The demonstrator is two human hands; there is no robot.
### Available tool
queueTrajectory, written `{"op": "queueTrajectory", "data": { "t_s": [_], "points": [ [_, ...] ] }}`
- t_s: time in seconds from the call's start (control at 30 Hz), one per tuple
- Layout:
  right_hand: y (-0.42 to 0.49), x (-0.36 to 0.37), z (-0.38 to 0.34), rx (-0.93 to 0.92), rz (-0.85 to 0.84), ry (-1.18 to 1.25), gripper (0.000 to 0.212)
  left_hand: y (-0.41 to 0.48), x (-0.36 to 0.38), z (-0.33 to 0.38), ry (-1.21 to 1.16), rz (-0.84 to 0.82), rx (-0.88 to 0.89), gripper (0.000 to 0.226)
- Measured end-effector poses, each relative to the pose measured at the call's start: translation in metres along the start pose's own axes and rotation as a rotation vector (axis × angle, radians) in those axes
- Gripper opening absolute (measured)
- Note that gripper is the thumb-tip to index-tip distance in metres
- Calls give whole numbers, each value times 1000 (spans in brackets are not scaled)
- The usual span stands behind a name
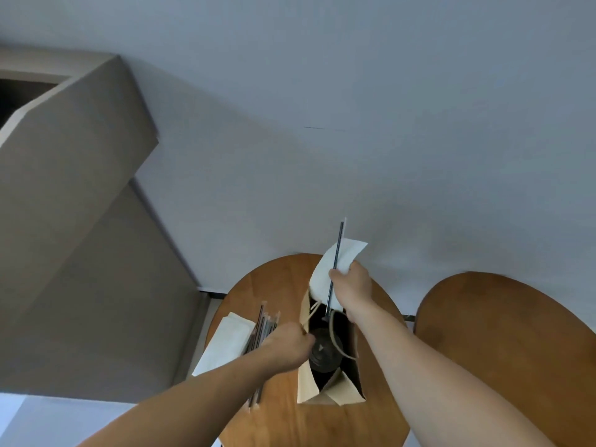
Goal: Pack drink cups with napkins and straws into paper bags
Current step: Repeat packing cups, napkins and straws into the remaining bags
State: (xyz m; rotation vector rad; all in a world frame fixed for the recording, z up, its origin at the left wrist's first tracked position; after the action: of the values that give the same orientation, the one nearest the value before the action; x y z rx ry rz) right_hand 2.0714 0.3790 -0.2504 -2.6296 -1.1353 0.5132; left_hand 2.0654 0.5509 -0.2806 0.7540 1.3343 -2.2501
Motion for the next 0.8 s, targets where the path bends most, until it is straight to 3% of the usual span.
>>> {"op": "queueTrajectory", "data": {
  "t_s": [0.13, 0.27, 0.47, 0.57, 0.7, 0.8],
  "points": [
    [-16, 1, 17, 84, -97, -78, 15, 0, 0, -15, -101, -19, -73, 37],
    [-32, -24, 22, 46, -160, -226, 23, 1, -1, -19, -124, -9, -73, 37],
    [-53, -34, 39, -43, -453, -623, 9, 1, -3, -19, -154, -41, -39, 34],
    [-56, -22, 53, -14, -477, -702, 7, 2, -3, -19, -221, -38, -63, 33],
    [-46, -6, 86, 147, -459, -789, 11, 1, -6, -22, -274, -57, -70, 33],
    [-37, -1, 107, 324, -444, -666, 5, -1, -6, -28, -288, -62, -104, 34]
  ]
}}
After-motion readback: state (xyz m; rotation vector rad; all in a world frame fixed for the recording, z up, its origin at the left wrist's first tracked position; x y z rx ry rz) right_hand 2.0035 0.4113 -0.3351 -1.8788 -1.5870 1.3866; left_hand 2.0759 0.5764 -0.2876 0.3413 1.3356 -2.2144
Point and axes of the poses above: each hand's wrist, its own y-axis towards the middle knuckle, its own x-axis out of the palm, z = x × y, the point moved 3 cm from there along y, towards the middle knuckle, and after that the axes turned 15 degrees about y, right-handed, at the moved point
